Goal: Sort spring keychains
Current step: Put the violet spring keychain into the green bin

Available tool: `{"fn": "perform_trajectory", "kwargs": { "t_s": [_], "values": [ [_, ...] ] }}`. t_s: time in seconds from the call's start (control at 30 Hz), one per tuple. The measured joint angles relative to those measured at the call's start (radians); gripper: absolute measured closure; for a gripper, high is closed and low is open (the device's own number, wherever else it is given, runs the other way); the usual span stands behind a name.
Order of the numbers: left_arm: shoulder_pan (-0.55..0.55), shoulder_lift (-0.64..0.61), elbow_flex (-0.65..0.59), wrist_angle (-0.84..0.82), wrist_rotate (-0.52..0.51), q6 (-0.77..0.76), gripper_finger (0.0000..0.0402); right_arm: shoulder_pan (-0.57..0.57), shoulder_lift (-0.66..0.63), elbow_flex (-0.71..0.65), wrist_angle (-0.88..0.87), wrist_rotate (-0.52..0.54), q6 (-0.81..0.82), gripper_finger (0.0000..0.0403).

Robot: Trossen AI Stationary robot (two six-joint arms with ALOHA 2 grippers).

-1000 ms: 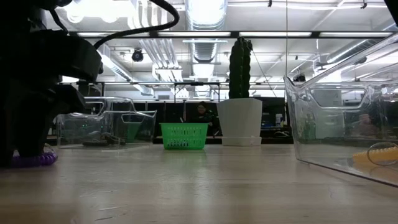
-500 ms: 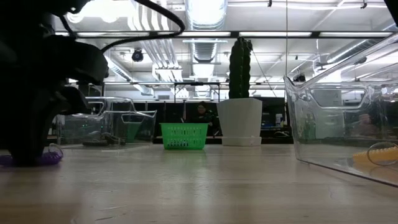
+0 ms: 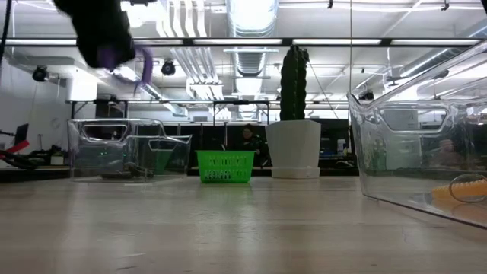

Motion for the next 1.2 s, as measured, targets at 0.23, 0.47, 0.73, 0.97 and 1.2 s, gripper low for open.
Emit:
{"fn": "perform_trajectory", "kwargs": {
  "t_s": [0.23,0.47,0.73,0.97,1.2],
  "values": [
    [0.029,-0.219,0.058,0.001,0.000,-0.031,0.0401,0.011,-0.053,-0.001,0.004,-0.084,-0.089,0.0200],
    [0.051,-0.354,0.111,0.133,-0.033,-0.006,0.0401,0.010,-0.014,-0.017,0.040,-0.255,-0.101,0.0200],
    [0.056,-0.376,0.154,0.169,-0.034,0.032,0.0401,0.011,0.069,-0.018,0.151,-0.353,-0.117,0.0200],
    [0.057,-0.359,0.154,0.168,-0.027,0.026,0.0401,0.012,0.099,-0.019,0.219,-0.360,-0.166,0.0200],
    [0.058,-0.357,0.154,0.230,-0.018,0.028,0.0401,0.020,0.120,-0.027,0.248,-0.374,-0.181,0.0200]
  ]
}}
